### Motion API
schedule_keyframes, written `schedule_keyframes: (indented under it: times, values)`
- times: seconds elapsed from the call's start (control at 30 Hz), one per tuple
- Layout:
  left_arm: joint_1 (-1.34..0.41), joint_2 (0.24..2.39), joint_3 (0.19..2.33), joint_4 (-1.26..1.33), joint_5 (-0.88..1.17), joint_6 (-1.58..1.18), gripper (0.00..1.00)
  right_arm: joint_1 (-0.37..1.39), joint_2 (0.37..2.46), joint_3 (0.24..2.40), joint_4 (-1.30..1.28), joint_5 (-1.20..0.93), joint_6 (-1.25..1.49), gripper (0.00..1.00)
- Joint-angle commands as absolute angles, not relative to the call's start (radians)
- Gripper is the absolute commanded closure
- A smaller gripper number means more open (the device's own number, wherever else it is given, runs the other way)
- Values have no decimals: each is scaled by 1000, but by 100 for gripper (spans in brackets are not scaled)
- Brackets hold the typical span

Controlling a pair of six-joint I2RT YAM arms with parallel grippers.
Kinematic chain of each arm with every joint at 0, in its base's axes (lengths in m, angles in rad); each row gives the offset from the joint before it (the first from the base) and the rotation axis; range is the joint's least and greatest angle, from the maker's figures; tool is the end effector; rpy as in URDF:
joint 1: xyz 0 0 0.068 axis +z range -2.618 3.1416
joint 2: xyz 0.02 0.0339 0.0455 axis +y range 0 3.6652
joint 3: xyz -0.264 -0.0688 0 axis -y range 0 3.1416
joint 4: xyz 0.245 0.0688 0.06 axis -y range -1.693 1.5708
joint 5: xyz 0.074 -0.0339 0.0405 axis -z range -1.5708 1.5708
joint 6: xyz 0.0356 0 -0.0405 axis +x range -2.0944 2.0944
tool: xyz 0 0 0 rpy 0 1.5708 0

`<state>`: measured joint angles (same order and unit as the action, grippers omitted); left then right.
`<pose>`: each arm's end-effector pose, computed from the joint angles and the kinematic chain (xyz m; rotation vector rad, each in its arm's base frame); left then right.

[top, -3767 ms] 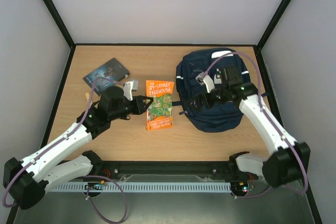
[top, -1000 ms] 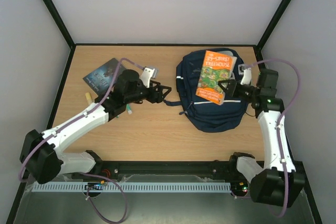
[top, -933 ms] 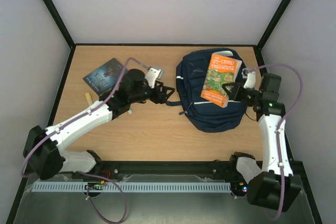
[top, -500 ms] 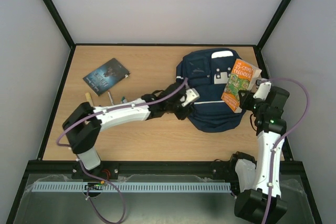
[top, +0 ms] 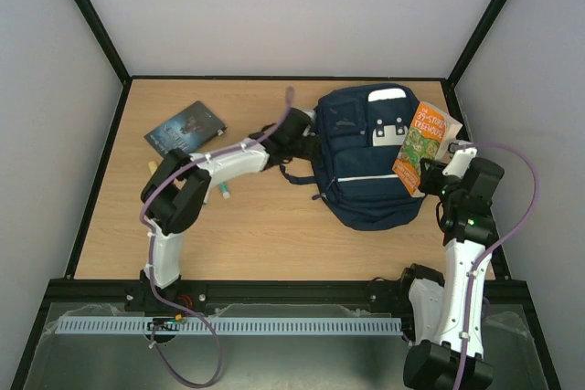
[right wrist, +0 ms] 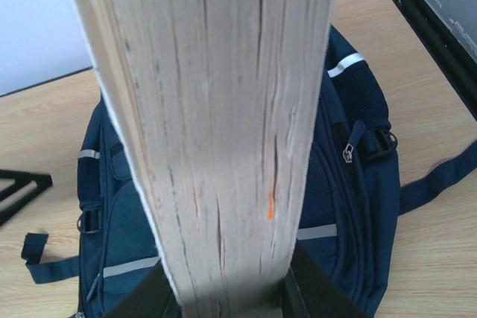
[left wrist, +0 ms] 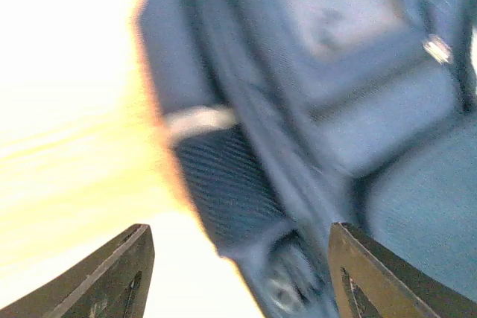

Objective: Pack the student bag
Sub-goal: Pick up the book from the center of the board, then move the student bag to the center of the board.

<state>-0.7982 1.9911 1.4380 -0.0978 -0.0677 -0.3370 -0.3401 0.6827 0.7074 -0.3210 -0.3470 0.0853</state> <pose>0.3192 -0.3240 0.2105 0.4830 2.2242 -0.5411 0.1562 -0.0424 0.3147 0.1547 1.8450 0.1465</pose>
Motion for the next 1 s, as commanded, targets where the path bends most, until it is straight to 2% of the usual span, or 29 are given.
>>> schedule_keyframes:
  times: [0.0,0.23,0.33,0.6,0.7,0.8,0.97]
  values:
    - [-702,2036,1463,-52,8,-633,34,-343,666,702,-229,-363,70,99]
    - [-670,2129,1438,47,235,-746,38,-343,675,700,-227,-374,67,99]
    - [-671,2142,1416,80,252,-774,39,-343,675,697,-226,-381,65,99]
    - [-652,2177,1417,93,253,-807,66,-342,675,696,-225,-387,62,99]
    - [-631,2166,1395,99,253,-809,84,-344,669,695,-227,-389,61,99]
    - [-607,2109,1322,99,231,-795,97,-344,667,695,-227,-394,61,99]
    - [-565,1927,1153,92,176,-755,97,-343,665,696,-227,-415,58,99]
